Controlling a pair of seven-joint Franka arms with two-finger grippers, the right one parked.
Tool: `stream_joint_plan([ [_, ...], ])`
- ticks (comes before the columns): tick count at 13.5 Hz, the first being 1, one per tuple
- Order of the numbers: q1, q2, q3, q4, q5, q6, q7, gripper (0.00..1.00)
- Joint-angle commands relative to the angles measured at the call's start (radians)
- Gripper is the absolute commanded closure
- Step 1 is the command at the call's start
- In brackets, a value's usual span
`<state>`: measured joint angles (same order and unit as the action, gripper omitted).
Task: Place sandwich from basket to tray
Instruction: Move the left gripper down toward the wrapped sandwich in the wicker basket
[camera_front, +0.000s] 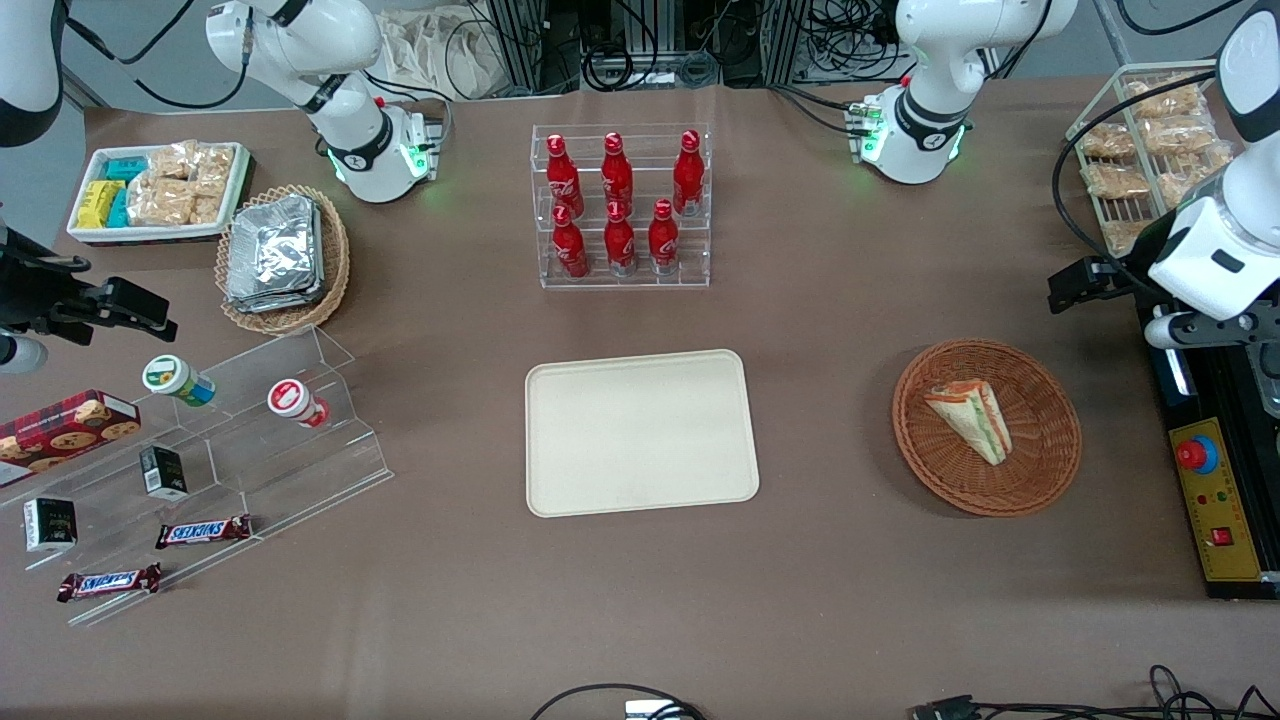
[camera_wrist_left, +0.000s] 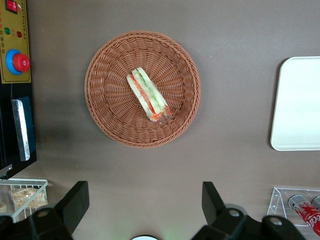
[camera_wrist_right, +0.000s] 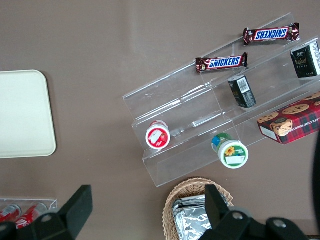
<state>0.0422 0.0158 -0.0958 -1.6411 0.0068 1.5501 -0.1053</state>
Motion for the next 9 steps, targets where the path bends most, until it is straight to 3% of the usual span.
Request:
stream_joint_plan([
  [1, 0.004, -0.007, -0.004, 0.000, 0.004, -0.010, 0.007, 0.00],
  [9, 0.008, -0.004, -0.001, 0.021, 0.007, -0.054, 0.012, 0.00],
])
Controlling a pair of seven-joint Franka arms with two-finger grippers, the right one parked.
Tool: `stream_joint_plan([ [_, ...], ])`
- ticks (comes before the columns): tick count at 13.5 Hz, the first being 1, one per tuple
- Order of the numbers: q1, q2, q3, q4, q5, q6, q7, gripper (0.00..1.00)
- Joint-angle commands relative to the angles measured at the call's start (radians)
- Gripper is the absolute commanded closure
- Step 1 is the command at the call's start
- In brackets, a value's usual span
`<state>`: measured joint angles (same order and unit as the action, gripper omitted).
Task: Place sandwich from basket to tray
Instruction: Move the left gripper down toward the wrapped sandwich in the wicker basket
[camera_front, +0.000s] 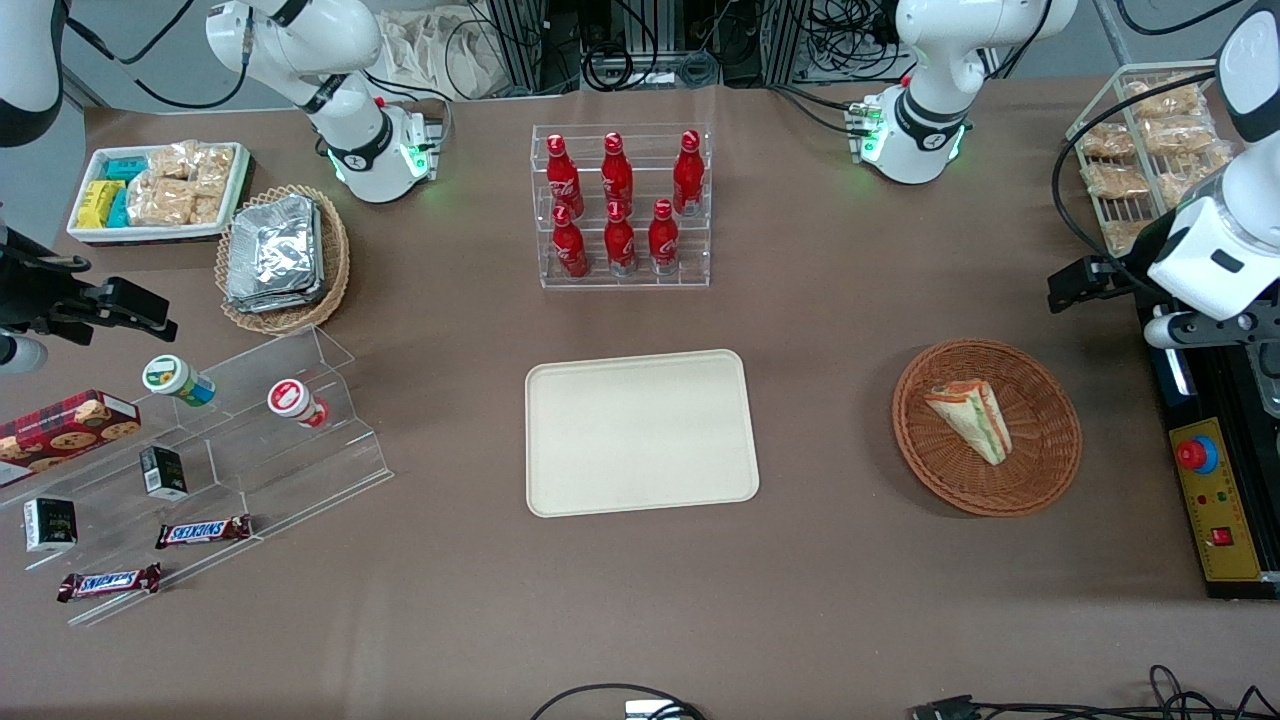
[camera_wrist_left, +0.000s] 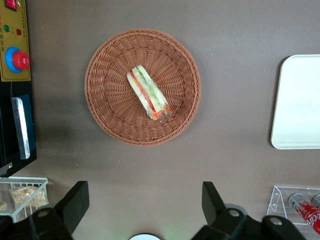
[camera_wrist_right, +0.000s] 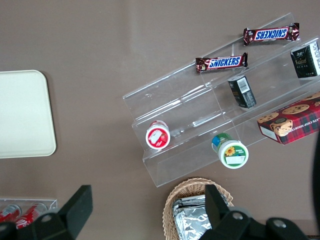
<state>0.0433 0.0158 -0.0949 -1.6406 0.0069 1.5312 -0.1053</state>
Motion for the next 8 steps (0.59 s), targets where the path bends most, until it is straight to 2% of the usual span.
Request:
stream_joint_plan([
  [1, 0.007, 0.000, -0.002, 0.025, 0.011, -0.039, 0.010, 0.00],
  [8, 0.049, 0.015, -0.002, 0.044, -0.005, -0.040, 0.012, 0.00],
])
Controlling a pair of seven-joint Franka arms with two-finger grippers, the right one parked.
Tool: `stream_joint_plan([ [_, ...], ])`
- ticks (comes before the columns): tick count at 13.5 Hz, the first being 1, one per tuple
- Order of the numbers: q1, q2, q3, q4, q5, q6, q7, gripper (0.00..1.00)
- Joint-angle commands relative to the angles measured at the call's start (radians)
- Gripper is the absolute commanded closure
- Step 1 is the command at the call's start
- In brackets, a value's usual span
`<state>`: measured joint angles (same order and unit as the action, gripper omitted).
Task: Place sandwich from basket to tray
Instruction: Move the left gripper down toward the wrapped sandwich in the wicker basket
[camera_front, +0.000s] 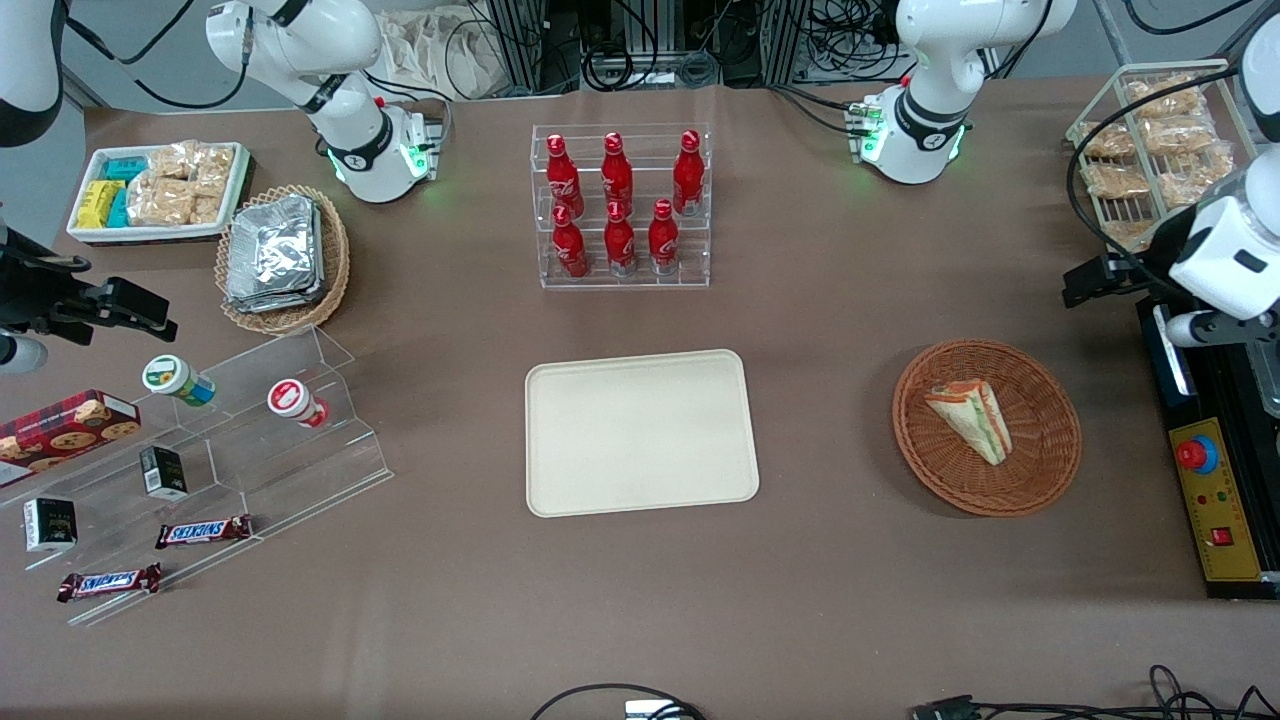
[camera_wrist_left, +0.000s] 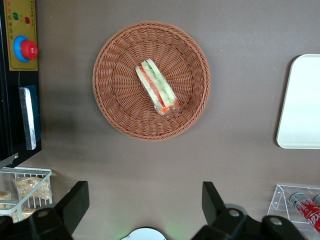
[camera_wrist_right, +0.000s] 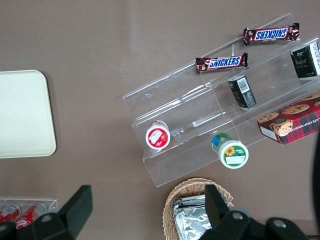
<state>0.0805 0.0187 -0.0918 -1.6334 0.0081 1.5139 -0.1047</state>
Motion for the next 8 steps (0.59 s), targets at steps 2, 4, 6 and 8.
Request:
stream_joint_plan([
  [2, 0.018, 0.027, -0.005, 0.043, -0.002, -0.023, 0.011, 0.00],
  [4, 0.018, 0.070, -0.005, 0.044, 0.000, -0.012, 0.010, 0.00],
  [6, 0.018, 0.121, -0.005, 0.059, 0.000, -0.009, -0.004, 0.00],
  [8, 0.019, 0.176, -0.005, 0.072, -0.007, -0.006, -0.007, 0.00],
])
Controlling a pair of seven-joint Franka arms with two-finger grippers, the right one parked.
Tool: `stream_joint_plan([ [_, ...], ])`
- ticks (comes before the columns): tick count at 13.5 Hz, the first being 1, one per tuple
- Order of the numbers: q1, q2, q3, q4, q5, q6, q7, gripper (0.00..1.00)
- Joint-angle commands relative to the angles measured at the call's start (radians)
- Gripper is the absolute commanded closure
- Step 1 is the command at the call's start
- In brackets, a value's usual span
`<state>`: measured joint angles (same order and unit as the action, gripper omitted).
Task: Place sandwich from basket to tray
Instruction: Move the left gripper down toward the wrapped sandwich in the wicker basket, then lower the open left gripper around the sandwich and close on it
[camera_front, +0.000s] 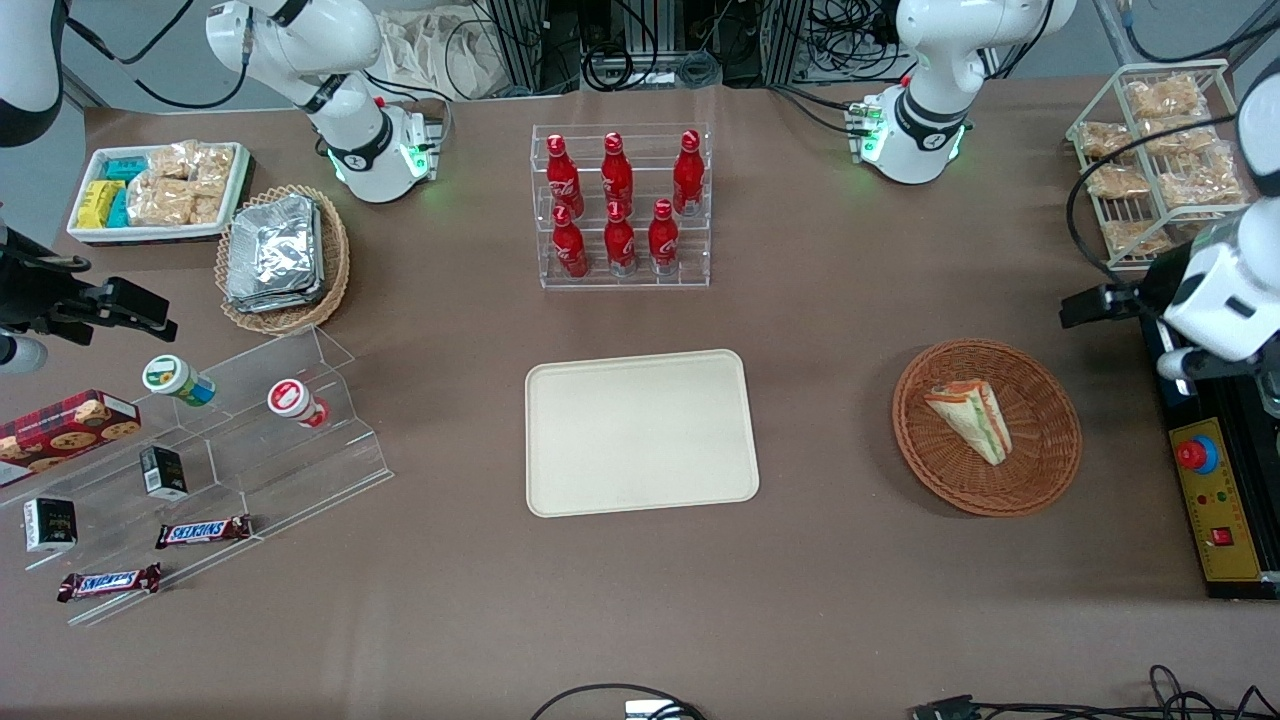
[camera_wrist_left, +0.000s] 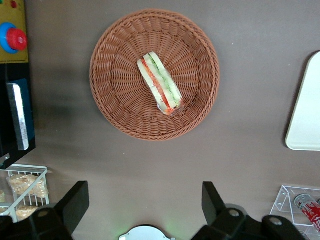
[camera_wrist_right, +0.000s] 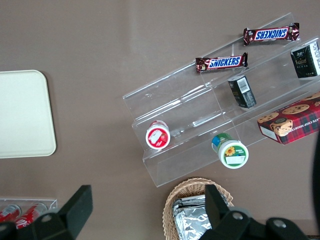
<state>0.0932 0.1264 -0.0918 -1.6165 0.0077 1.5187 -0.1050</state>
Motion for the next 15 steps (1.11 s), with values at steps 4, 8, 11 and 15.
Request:
stream_joint_plan([
  [4, 0.034, 0.173, -0.005, 0.072, -0.043, 0.040, -0.085, 0.00],
  [8, 0.083, 0.291, -0.006, 0.108, -0.159, 0.075, -0.218, 0.00],
  [11, 0.083, 0.372, -0.006, 0.126, -0.166, 0.084, -0.236, 0.00],
  [15, 0.085, 0.478, -0.006, 0.124, -0.167, 0.138, -0.236, 0.00],
])
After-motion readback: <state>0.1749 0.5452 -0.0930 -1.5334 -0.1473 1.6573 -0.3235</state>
